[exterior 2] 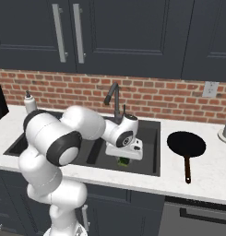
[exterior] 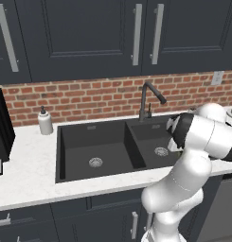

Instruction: Pick the pan and sponge and place them into the sink. Then turn on the water.

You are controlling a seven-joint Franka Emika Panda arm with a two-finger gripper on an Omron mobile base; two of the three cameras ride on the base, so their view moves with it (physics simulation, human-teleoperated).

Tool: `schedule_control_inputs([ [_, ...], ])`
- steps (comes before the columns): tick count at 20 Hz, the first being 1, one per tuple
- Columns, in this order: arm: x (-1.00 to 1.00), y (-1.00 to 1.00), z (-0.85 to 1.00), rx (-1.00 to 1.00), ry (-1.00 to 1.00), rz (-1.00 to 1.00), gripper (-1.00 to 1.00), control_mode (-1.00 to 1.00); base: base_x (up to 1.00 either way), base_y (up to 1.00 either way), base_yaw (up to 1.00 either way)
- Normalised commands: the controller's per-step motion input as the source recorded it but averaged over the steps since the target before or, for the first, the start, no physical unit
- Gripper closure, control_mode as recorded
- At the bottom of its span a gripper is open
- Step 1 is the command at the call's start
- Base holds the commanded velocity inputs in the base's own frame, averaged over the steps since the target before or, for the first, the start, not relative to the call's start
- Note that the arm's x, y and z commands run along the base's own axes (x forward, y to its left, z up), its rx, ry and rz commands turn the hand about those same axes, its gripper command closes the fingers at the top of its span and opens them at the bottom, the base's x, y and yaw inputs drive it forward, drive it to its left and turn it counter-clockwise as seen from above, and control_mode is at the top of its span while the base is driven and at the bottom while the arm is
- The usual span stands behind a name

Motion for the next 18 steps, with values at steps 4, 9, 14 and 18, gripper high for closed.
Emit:
schedule_control_inputs([
  [4,0.26,0.00,-0.16,0.01,0.02,0.00,1.00,-1.00,0.00,0.00,0.00],
  [9,0.27,0.00,-0.26,0.00,0.00,0.00,1.00,-1.00,0.00,0.00,0.00],
  [14,0.23,0.00,-0.34,0.00,0.00,0.00,1.00,-1.00,0.00,0.00,0.00],
  [18,0.22,0.00,-0.22,0.01,0.00,0.00,1.00,-1.00,0.00,0.00,0.00],
])
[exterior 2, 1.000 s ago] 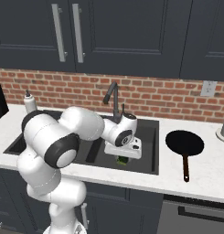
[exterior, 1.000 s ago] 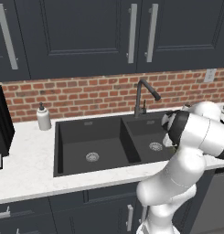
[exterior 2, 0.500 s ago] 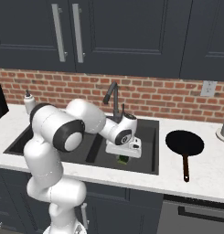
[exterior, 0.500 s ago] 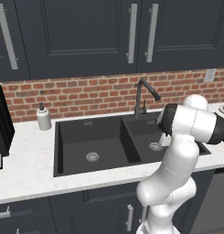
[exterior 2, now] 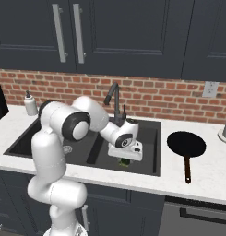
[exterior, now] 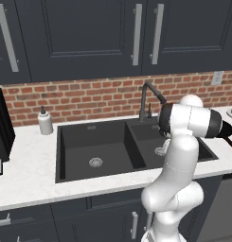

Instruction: Pick the pan and sponge and place them into the sink. Then turn on the water.

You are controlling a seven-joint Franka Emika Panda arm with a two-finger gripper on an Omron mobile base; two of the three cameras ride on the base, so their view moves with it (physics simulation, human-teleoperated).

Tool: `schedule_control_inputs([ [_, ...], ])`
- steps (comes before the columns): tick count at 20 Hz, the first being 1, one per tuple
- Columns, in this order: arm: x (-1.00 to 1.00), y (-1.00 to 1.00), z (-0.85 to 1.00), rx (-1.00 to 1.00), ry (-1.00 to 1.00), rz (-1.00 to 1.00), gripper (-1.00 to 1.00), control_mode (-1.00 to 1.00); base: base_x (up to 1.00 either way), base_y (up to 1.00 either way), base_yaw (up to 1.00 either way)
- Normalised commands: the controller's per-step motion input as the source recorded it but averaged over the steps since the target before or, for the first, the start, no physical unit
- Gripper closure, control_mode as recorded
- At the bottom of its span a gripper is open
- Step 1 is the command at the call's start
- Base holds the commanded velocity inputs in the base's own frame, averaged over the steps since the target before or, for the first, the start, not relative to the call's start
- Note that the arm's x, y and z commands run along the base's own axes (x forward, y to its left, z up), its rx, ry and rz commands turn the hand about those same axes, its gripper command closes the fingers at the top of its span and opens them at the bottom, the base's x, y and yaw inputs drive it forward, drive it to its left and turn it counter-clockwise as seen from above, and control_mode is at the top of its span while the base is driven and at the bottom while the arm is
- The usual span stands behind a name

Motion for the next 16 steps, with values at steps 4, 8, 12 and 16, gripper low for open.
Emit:
schedule_control_inputs([
  [4,0.23,0.00,-0.17,0.02,0.00,0.00,1.00,-1.00,0.00,0.00,0.00],
  [8,0.20,0.00,-0.23,0.01,0.00,0.00,1.00,-1.00,0.00,0.00,0.00],
  [12,0.14,0.00,-0.32,0.00,0.00,0.00,1.00,-1.00,0.00,0.00,0.00],
  [16,0.11,0.00,-0.33,0.00,0.00,0.00,1.00,-1.00,0.00,0.00,0.00],
])
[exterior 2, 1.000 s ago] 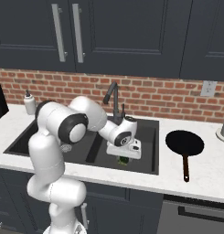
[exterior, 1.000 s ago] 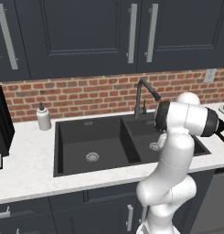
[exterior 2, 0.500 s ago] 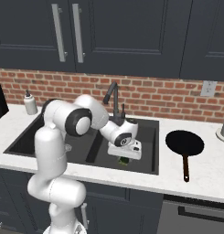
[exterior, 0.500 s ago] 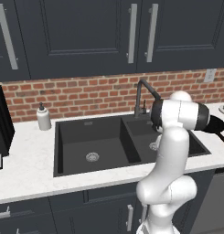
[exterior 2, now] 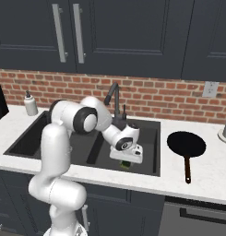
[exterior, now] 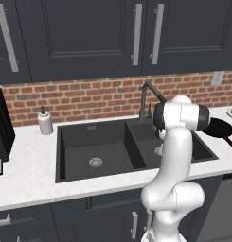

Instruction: Pick the pan and sponge and place them into the sink. Then turn on the water.

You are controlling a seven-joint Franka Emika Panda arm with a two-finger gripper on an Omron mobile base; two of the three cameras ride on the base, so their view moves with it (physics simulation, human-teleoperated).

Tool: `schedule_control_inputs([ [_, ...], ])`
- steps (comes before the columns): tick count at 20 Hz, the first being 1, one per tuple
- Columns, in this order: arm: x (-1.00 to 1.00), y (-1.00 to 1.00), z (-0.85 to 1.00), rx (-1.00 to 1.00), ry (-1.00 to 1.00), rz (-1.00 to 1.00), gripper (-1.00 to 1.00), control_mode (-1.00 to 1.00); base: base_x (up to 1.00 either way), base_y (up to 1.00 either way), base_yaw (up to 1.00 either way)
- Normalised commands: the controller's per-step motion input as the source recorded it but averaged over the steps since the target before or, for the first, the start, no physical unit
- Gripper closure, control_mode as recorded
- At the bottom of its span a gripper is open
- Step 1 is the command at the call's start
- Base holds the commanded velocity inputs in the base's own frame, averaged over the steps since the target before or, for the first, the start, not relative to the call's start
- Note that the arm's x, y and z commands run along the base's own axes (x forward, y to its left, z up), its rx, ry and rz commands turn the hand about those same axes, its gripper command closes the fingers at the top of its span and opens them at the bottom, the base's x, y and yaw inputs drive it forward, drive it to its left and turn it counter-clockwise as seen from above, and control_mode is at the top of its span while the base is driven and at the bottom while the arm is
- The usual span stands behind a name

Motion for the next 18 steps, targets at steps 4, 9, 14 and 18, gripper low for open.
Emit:
schedule_control_inputs([
  [4,0.10,0.00,-0.28,0.00,0.00,0.00,1.00,-1.00,0.00,0.00,0.00],
  [9,0.10,0.00,-0.25,0.00,0.00,0.00,1.00,-1.00,0.00,0.00,0.00],
  [14,0.09,0.00,-0.28,0.00,0.00,0.00,1.00,-1.00,0.00,0.00,0.00],
  [18,0.06,0.00,-0.26,0.00,0.00,0.00,1.00,-1.00,0.00,0.00,0.00],
])
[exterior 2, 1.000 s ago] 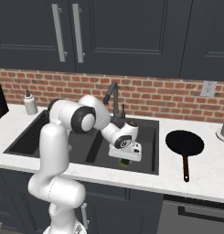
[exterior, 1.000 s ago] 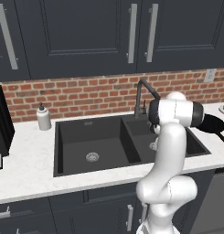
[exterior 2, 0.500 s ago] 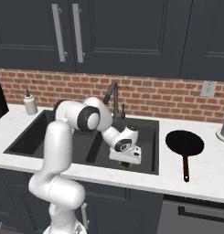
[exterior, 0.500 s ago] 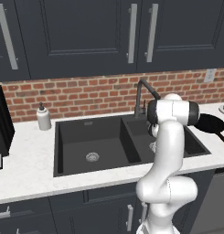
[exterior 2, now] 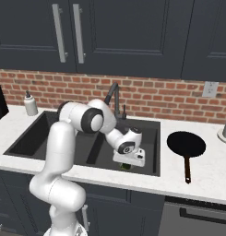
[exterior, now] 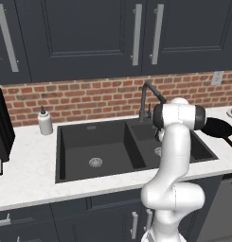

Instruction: Pick the pan and sponge and place them into the sink. Then turn on the water.

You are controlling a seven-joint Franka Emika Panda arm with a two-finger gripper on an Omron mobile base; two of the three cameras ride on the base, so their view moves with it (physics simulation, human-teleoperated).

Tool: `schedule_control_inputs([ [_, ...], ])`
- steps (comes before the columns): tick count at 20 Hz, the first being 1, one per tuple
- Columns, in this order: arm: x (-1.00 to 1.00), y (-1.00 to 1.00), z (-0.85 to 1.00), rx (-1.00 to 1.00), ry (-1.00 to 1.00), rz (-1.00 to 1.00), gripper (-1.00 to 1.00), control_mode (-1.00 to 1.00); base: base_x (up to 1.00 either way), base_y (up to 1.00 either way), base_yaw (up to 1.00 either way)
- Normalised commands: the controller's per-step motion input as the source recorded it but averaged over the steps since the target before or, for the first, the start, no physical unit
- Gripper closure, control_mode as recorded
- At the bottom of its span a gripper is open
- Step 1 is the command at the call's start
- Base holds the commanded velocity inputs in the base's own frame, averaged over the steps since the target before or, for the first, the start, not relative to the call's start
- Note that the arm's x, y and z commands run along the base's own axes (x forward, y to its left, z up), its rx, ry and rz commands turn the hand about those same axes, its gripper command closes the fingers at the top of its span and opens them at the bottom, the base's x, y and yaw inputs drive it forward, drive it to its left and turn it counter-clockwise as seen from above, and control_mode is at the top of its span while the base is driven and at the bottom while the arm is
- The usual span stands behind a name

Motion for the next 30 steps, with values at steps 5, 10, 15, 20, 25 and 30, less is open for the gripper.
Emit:
schedule_control_inputs([
  [5,0.03,0.00,-0.16,0.00,0.00,0.00,1.00,-1.00,0.00,0.00,0.00],
  [10,0.00,0.00,-0.01,0.01,0.00,0.00,-1.00,-1.00,0.00,0.00,0.00],
  [15,0.00,0.00,0.13,0.00,0.00,0.00,-1.00,-1.00,0.00,0.00,0.00],
  [20,0.00,0.00,0.43,0.00,0.00,0.00,-1.00,-1.00,0.00,0.00,0.00],
  [25,0.00,0.00,0.66,0.00,0.00,0.00,-1.00,-1.00,0.00,0.00,0.00],
  [30,-0.20,-0.03,0.79,0.00,0.00,0.00,-1.00,-1.00,0.00,0.00,0.00],
])
